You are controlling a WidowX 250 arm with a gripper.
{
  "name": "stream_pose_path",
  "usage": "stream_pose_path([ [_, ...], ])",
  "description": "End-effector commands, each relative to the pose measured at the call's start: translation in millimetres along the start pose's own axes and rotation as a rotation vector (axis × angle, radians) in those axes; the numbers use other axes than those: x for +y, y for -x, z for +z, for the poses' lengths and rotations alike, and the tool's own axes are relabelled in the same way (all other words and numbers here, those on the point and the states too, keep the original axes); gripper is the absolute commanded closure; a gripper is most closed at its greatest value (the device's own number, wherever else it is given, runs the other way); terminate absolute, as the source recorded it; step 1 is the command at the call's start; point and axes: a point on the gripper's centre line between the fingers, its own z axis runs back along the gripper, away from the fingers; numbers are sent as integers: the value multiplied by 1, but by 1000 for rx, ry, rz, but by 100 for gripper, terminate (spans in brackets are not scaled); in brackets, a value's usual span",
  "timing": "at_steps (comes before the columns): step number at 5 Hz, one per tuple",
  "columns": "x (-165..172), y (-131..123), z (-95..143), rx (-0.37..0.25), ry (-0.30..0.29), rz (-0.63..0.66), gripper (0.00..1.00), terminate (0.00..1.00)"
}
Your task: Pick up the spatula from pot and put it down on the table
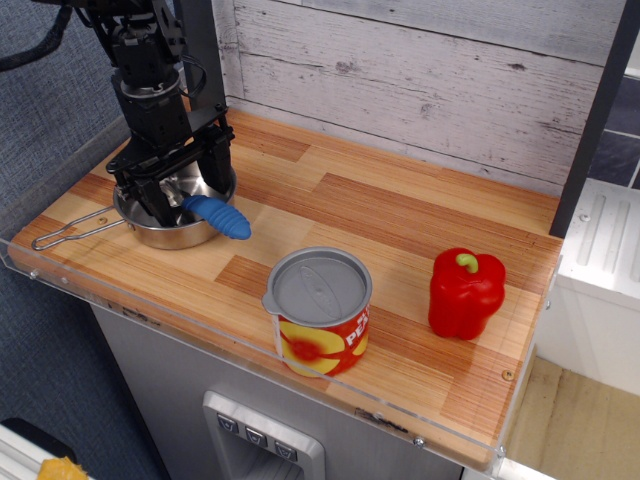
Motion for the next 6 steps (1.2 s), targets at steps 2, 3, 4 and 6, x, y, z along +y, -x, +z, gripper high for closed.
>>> stream_pose_path([
  [2,0,1,-2,-3,24,-17,0,0],
  [3,1,0,-3,27,20,-28,0,0],
  [4,1,0,-5,39,18,-27,100,0],
  [6,1,-4,11,20,20,-26,100,0],
])
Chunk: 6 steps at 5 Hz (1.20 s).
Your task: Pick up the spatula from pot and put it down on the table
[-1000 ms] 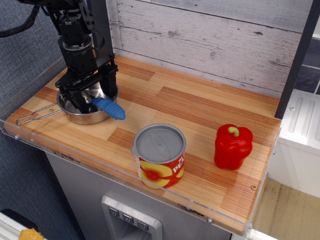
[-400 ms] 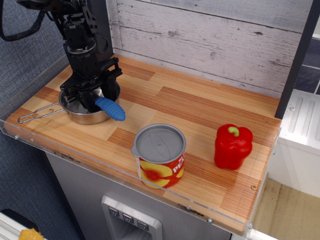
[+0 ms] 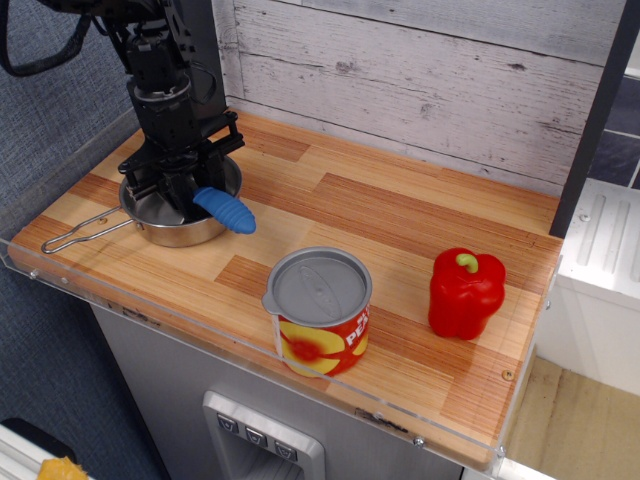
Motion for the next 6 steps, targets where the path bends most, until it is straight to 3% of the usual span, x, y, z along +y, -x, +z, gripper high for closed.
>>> stream_pose_path([
  [1,16,0,44,-64,43,38,100,0],
  [2,9,6,54,-59,40,20,100,0],
  [4,-14,41,91,-103,106,-28,100,0],
  [6,-60,71,87,-167,92,63,100,0],
])
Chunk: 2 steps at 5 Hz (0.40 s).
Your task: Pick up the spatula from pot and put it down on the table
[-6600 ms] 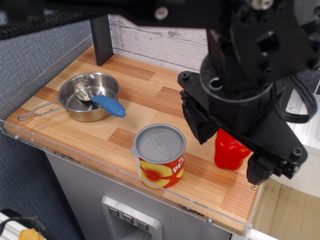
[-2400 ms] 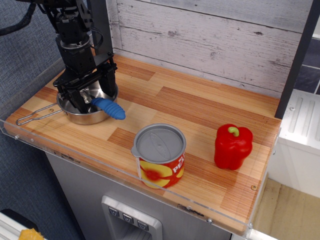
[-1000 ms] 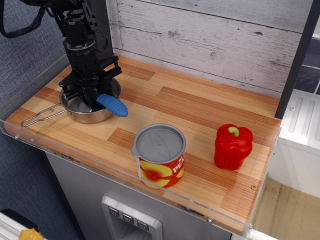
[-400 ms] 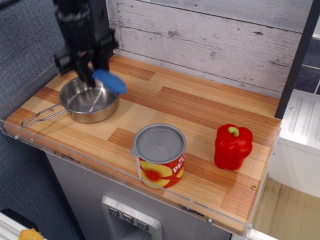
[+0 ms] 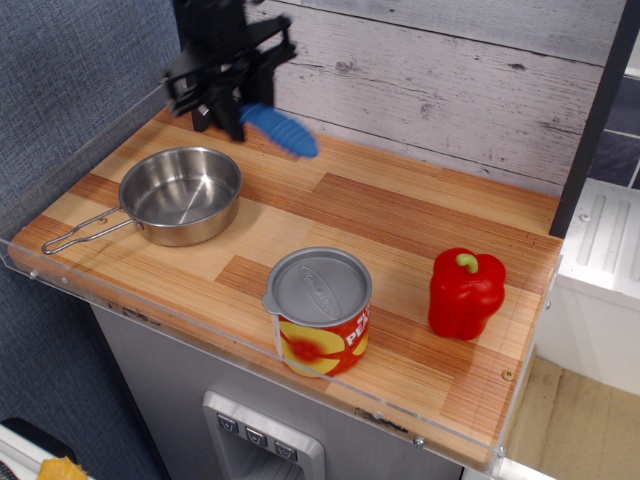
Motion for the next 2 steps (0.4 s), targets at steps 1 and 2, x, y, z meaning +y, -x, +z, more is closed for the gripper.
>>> stream_pose_path([
  [1,-39,40,-3,-135,-53,104,100,0],
  [2,-59,54,-17,-168,-121,240,100,0],
])
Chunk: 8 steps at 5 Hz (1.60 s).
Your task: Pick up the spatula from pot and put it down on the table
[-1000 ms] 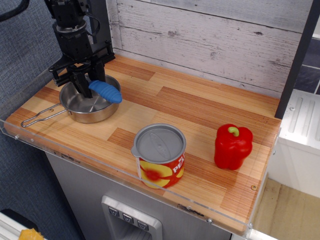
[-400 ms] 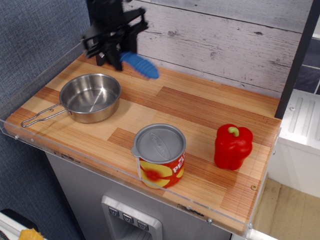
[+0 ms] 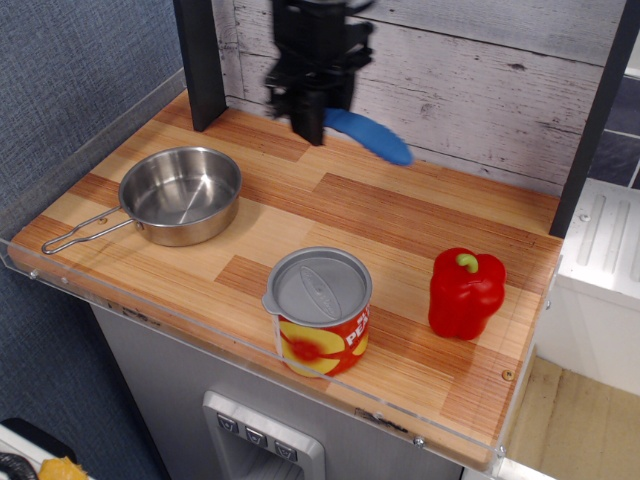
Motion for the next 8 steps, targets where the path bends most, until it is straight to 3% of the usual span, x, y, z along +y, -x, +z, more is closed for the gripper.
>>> stream_pose_path([
  [1,-24,34,-5,-76,-38,227,100,0],
  [2,-34,50,-22,-51,-40,289,100,0],
  [3,-39,60,-37,-38,-23,270,100,0],
  [4,-43,65,-50,10,64,240,100,0],
  [5,-45,66,-53,-20,86,219,100,0],
  [6,-43,63,-54,10,78,204,0,0],
  [8,-41,60,-47,27,79,147,0,0],
])
